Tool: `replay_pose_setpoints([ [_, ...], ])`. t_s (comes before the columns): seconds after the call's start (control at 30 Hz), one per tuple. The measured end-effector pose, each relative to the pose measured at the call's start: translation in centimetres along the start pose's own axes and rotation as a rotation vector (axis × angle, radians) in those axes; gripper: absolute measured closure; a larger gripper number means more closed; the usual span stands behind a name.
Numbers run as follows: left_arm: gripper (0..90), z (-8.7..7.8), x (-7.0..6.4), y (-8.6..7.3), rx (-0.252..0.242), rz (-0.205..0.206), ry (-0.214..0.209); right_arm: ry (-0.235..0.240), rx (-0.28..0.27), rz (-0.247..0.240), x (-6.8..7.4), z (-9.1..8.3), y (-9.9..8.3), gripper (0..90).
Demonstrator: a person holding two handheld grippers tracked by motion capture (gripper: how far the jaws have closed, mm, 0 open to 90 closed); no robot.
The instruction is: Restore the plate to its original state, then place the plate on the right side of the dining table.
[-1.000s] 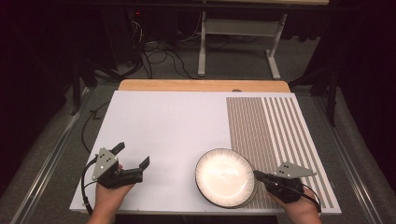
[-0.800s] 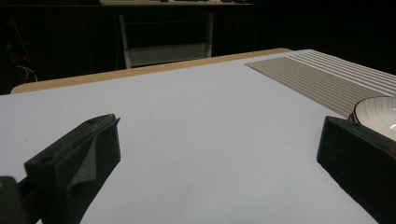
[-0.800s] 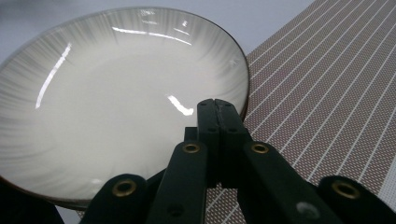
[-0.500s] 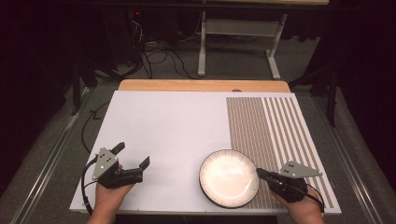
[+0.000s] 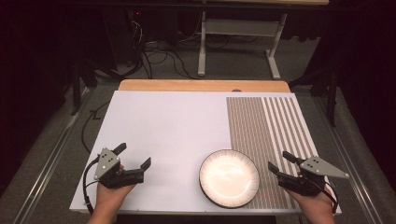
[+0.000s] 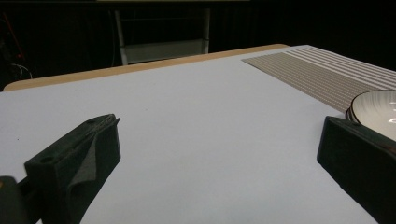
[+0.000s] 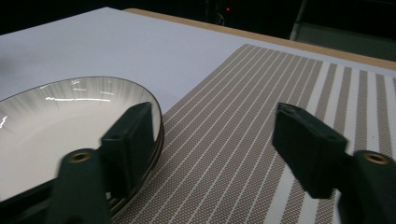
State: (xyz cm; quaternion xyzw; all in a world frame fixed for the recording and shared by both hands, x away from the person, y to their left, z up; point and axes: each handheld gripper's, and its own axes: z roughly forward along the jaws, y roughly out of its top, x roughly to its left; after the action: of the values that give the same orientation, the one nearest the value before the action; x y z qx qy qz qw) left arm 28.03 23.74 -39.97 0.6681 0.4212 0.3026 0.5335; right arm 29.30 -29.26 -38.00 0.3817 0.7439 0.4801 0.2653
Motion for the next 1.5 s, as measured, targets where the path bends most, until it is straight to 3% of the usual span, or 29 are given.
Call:
replay_pose_setpoints([
  [0.03, 0.3, 0.0, 0.0, 0.0, 0.0, 0.0, 0.0, 0.0, 0.0, 0.0, 0.0, 0.0, 0.0, 29.0],
  [0.07, 0.3, -0.1, 0.0, 0.0, -0.002, 0.001, 0.0, -0.011, -0.007, 0.012, -0.4, 0.0, -0.2, 19.0],
  [0.17, 0.3, -0.1, 0.0, 0.1, -0.002, -0.002, 0.001, -0.022, -0.01, 0.032, -0.7, 0.0, -0.4, 13.3],
  [0.2, 0.3, -0.1, 0.0, 0.1, -0.003, -0.004, 0.001, -0.035, -0.01, 0.043, -1.0, -0.2, -0.6, 6.9],
  [0.33, 0.3, -0.1, -0.1, 0.1, -0.002, -0.001, -0.001, -0.05, -0.012, 0.064, -1.5, -0.3, -0.9, 4.0],
  [0.57, 0.3, 0.0, -0.5, 0.3, -0.006, 0.013, 0.003, -0.042, -0.02, 0.046, -1.3, -0.5, -0.7, 3.2],
  [0.77, 0.3, 0.3, -0.6, 0.2, -0.002, 0.0, -0.024, -0.039, -0.03, 0.057, -1.3, -0.7, -0.5, 4.5],
  [0.83, 0.3, 0.3, -0.7, 0.3, -0.003, 0.0, -0.028, -0.031, -0.029, 0.041, -1.2, -0.7, -0.5, 9.1],
  [0.87, 0.3, 0.2, -0.8, 0.3, -0.008, 0.005, -0.03, -0.032, -0.023, 0.034, -1.0, -0.8, -0.5, 15.9],
  [1.0, 0.3, 0.1, -0.9, 0.5, -0.013, 0.013, -0.025, -0.022, -0.013, 0.03, -0.7, -0.8, -0.5, 21.8],
  [1.07, 0.3, 0.0, -0.8, 0.6, -0.014, 0.017, -0.021, 0.001, -0.006, 0.02, -0.4, -0.9, -0.4, 36.3],
  [1.1, 0.3, 0.0, -0.8, 0.6, -0.014, 0.017, -0.021, 0.001, -0.006, 0.02, -0.4, -0.9, -0.4, 36.3],
  [1.17, 0.3, 0.0, -0.8, 0.6, -0.016, 0.016, -0.019, 0.028, 0.0, 0.006, -0.3, -0.9, -0.3, 47.3],
  [1.2, 0.3, 0.0, -0.9, 0.6, -0.015, 0.018, -0.02, 0.047, 0.01, 0.001, -0.1, -0.9, -0.3, 57.0],
  [1.27, 0.3, 0.0, -0.9, 0.6, -0.015, 0.02, -0.022, 0.057, 0.013, -0.004, -0.1, -0.8, -0.3, 59.9],
  [1.37, 0.3, 0.1, -1.0, 0.6, -0.013, 0.021, -0.025, 0.106, 0.044, -0.019, 0.3, -0.5, -0.4, 72.5],
  [1.5, 0.3, 0.2, -1.1, 0.6, -0.016, 0.021, -0.031, 0.125, 0.065, -0.027, 0.6, -0.3, -0.5, 79.3],
])
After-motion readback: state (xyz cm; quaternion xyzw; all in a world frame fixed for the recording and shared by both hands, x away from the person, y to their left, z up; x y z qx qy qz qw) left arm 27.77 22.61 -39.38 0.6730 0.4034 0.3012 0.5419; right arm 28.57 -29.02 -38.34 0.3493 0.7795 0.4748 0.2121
